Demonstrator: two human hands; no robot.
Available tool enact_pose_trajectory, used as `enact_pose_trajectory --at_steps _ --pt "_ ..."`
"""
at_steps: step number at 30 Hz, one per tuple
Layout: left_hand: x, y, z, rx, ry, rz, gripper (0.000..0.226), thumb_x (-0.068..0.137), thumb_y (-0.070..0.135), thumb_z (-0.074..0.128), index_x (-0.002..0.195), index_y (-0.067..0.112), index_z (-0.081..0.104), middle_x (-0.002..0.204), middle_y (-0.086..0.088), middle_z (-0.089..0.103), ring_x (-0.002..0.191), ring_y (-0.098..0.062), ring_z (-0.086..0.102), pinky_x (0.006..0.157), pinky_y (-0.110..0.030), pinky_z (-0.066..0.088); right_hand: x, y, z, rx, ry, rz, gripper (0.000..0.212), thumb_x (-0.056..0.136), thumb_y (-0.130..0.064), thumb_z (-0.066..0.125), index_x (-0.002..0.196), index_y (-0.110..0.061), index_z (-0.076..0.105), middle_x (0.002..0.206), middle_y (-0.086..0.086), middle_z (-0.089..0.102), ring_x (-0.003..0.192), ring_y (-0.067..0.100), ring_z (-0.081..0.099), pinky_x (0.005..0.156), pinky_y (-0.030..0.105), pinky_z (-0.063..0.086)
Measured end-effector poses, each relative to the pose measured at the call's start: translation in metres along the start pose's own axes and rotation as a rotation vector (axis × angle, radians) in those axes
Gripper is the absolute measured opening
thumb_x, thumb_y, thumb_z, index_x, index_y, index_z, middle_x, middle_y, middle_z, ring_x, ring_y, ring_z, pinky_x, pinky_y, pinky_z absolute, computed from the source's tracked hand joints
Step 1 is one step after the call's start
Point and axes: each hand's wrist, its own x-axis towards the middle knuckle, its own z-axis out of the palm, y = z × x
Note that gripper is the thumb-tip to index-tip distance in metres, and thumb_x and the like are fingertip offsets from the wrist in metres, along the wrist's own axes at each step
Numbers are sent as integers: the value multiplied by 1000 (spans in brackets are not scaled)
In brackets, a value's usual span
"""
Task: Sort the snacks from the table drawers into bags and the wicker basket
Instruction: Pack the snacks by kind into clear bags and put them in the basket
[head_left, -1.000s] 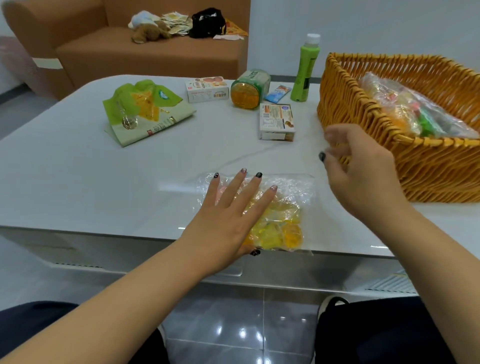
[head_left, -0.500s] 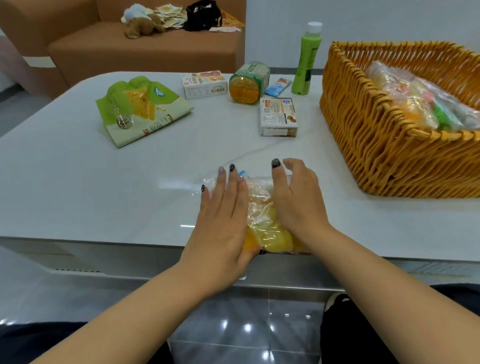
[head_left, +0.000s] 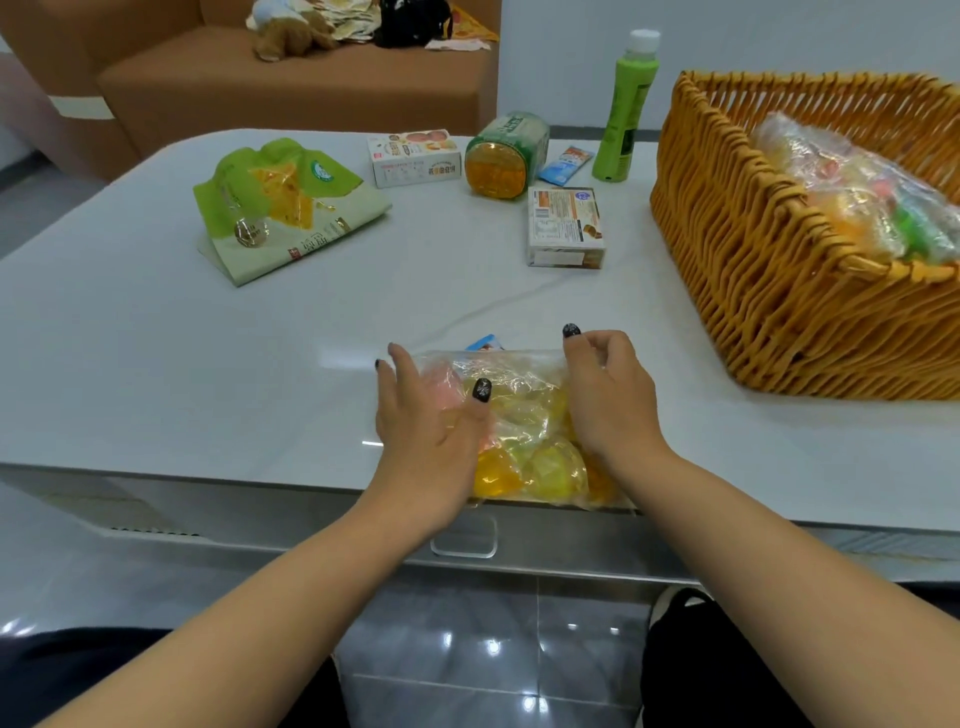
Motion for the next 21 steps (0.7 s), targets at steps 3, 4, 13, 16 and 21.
enact_pose_trajectory --at_steps 3,4,13,16,21 --pt "-2 -3 -2 -133 -20 -18 94 96 43 53 152 25 -20 163 8 2 149 -11 10 115 -24 12 0 2 -1 68 45 43 32 98 -38 44 120 -16 49 86 -9 56 78 4 51 63 20 35" --pt "-4 -2 -4 -161 -16 -29 98 93 46 56 153 26 -18 162 8 12 147 -11 19 117 -29 20 1 3 -2 89 58 57 31 98 -37 44 120 -15 49 81 -9 57 75 3 51 61 18 35" --pt "-2 1 -19 -781 -90 -221 66 50 27 89 108 4 68 101 -14 72 77 -23 73 58 -38 60 -4 0 -4 316 88 161 40 101 -43 34 112 -13 59 85 -6 61 81 8 57 73 25 45" --pt "-1 15 -24 -851 -205 -190 49 49 24 83 92 2 73 86 -16 72 67 -25 71 67 -41 62 -6 -6 -12 495 8 286 54 98 -58 25 102 -22 65 100 1 68 97 18 64 92 36 51" --pt "-10 30 -30 -1049 -452 -118 40 60 16 82 99 8 77 109 -19 71 96 -32 72 76 -43 59 -6 -22 -36 606 -84 309 56 93 -67 27 82 -27 64 90 3 74 93 23 69 87 40 54"
